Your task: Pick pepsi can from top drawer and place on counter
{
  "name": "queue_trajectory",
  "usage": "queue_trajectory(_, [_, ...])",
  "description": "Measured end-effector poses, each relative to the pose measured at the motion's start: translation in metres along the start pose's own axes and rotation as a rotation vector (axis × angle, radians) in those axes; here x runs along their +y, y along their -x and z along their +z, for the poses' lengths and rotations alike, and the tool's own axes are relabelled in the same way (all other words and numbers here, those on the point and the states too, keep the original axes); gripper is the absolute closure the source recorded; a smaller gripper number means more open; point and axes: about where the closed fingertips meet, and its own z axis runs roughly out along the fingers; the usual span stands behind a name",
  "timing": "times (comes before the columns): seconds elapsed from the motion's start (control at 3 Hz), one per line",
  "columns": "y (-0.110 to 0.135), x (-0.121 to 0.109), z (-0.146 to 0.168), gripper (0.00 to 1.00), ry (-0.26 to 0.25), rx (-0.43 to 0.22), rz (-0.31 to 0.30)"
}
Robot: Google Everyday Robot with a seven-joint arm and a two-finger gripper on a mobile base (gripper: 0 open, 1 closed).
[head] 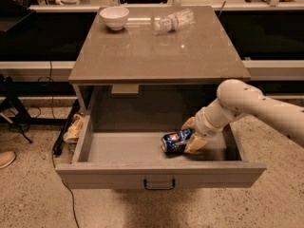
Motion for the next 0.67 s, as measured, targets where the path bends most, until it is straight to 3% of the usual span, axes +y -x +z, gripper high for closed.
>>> queue_trajectory(0.67, [-0.008, 0.001, -0.035, 0.87, -0.060, -0.086, 0.010])
